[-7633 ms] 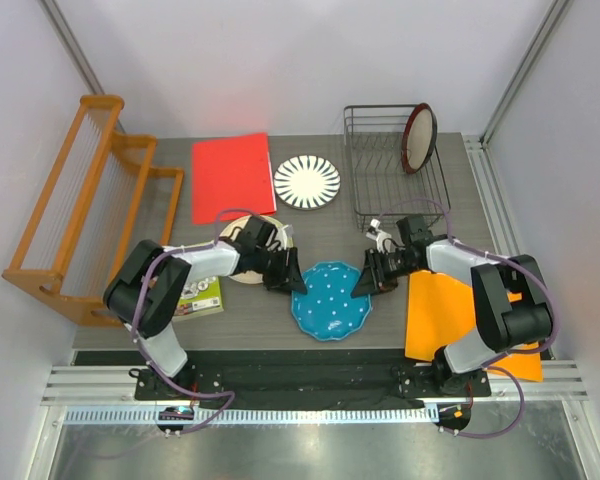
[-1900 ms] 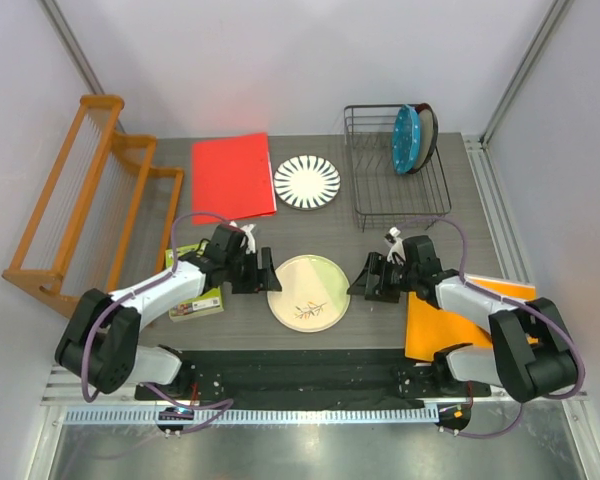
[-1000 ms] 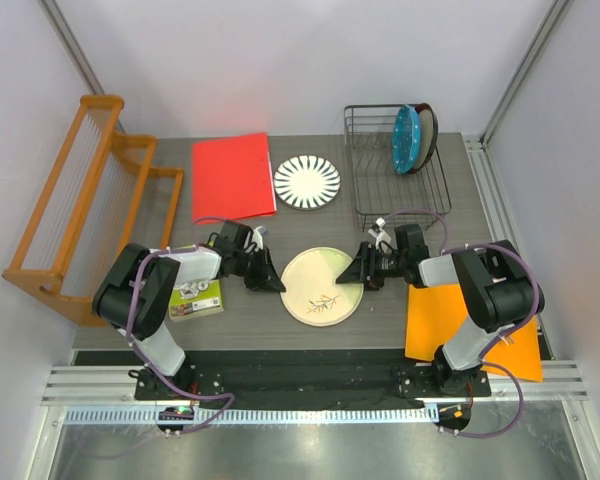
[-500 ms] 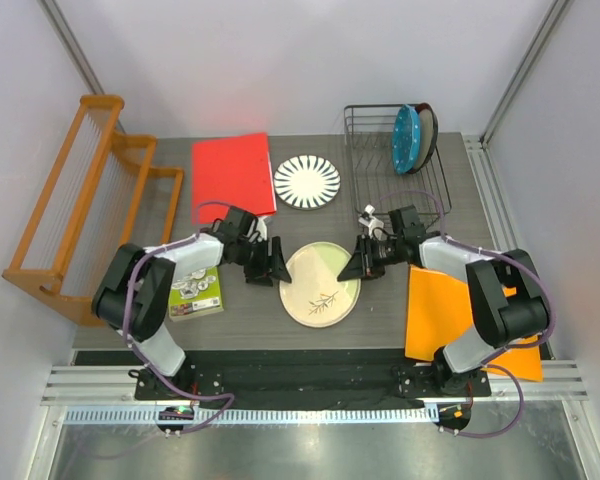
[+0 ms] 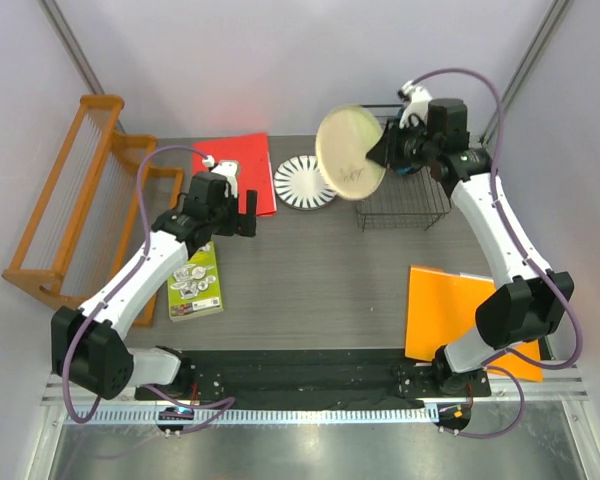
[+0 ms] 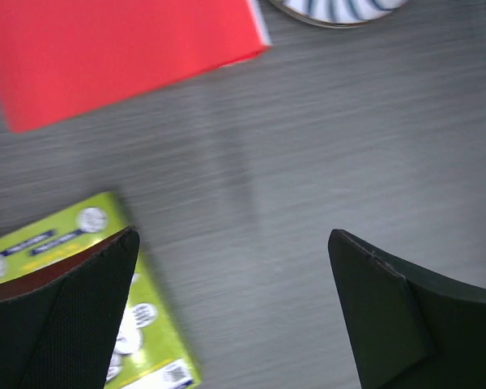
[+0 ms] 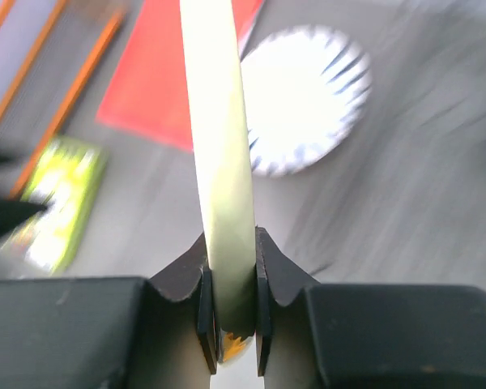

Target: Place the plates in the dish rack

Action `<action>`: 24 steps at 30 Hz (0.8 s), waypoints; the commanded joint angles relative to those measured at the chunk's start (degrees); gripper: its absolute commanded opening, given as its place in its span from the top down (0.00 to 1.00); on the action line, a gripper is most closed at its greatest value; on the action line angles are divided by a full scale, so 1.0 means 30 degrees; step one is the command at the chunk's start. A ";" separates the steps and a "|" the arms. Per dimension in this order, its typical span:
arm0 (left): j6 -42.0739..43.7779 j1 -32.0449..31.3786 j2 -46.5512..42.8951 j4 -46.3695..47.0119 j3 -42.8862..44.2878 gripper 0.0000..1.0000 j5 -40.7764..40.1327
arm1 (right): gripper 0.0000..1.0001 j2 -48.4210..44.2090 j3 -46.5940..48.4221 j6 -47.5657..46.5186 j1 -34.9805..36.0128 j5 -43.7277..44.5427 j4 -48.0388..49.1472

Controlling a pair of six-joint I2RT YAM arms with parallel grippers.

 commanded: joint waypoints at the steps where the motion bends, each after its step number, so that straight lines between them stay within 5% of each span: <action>1: 0.2370 0.0036 0.0705 -0.0428 0.1306 0.00 -0.5861 | 0.99 0.0327 0.2080 0.0023 -0.0422 0.6931 0.5168; 7: 0.2313 0.0007 0.0063 0.0393 0.0870 0.01 -0.5877 | 0.99 0.3103 0.3893 -0.1382 -0.0393 1.3728 0.8954; 17: 0.1433 0.0066 -0.0378 0.0422 0.0106 0.01 -0.3500 | 0.99 0.8408 0.9750 -0.3726 -0.0363 1.7107 0.8693; 24: 0.1316 0.0095 0.0267 0.0481 0.0633 0.00 -0.3383 | 0.99 0.9614 1.0870 -0.3875 -0.0334 1.7547 0.8019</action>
